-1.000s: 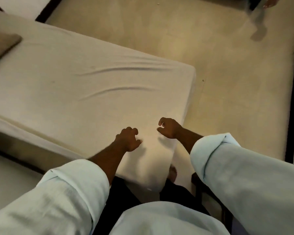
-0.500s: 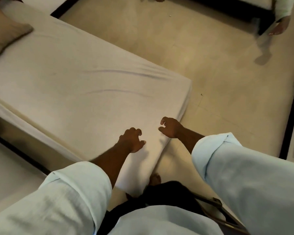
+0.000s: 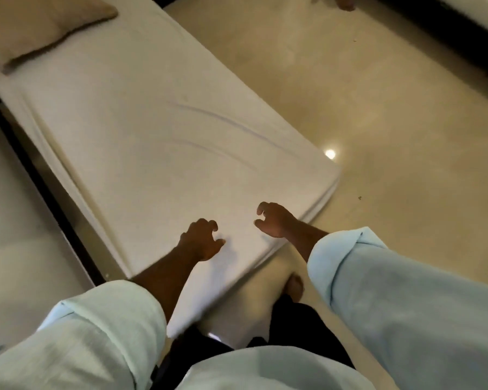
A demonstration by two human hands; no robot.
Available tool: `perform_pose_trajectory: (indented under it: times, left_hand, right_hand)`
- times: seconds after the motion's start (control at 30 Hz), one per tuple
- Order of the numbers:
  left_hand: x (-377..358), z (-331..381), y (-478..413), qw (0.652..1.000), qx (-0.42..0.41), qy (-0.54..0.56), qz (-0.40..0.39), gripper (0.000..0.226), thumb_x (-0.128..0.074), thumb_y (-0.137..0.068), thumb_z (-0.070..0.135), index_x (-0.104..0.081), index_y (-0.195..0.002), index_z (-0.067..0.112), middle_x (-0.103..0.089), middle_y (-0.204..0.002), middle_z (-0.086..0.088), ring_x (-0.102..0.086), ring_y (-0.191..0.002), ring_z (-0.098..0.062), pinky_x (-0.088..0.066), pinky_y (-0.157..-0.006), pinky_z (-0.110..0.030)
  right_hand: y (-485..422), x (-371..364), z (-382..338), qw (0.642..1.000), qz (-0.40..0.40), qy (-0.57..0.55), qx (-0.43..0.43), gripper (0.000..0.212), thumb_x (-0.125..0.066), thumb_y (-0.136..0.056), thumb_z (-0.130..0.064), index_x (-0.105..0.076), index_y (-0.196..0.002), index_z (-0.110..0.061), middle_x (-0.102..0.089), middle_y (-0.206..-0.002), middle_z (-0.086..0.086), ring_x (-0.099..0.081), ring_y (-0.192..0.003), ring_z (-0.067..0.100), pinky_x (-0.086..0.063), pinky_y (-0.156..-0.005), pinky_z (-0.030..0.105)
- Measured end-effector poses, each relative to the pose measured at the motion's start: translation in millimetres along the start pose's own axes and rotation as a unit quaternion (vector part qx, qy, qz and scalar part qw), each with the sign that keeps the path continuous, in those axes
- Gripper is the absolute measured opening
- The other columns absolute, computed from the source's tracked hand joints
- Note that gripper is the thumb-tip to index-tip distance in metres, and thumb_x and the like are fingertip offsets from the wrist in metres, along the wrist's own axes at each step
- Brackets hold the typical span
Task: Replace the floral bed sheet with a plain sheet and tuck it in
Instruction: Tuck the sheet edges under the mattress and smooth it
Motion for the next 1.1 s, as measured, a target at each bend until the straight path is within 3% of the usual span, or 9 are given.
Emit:
perform_pose_trajectory:
  times: [0.37,0.77,1.1]
  left_hand:
    - [-11.2,129.3,-25.7,0.993,0.042,0.107,0.033,0.048,-0.058,-0.095,0.053,-0.051,-0.132,0.024,-0.043,-0.143,-0.003,-0.039,-0.135,-0.026,-0.039,-0.107,-0.044]
    - [15.1,144.8,-84.0,0.983,0.084,0.159,0.044,0.046,-0.057,-0.093,0.055,-0.052,-0.129,0.027,-0.047,-0.138,-0.002,-0.043,-0.131,-0.023,-0.041,-0.106,-0.043]
    - [11.9,178.0,-160.7,0.973,0.113,0.198,0.035,0.047,-0.057,-0.095,0.054,-0.051,-0.131,0.025,-0.045,-0.141,-0.001,-0.041,-0.133,-0.023,-0.041,-0.106,-0.043]
  right_hand:
    - [-34.2,105.3,88.6,0.995,-0.027,0.089,0.027,0.034,-0.063,-0.092,-0.044,-0.057,-0.118,-0.024,-0.060,-0.126,0.005,-0.058,-0.119,0.027,-0.047,-0.099,0.037]
    - [-99.0,169.0,50.0,0.990,-0.031,0.104,0.085,0.034,-0.066,-0.089,-0.041,-0.058,-0.116,-0.022,-0.061,-0.120,0.005,-0.060,-0.114,0.026,-0.049,-0.096,0.039]
    - [-183.1,203.2,71.2,0.981,-0.072,0.149,0.104,0.037,-0.065,-0.091,-0.041,-0.056,-0.121,-0.022,-0.060,-0.124,0.006,-0.060,-0.115,0.026,-0.049,-0.097,0.040]
Point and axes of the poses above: each hand's wrist, its own y-axis away from the middle knuckle, its own x-axis out of the back of the hand, z = x × y, the point moved 8 cm from there along -y, towards the middle knuckle
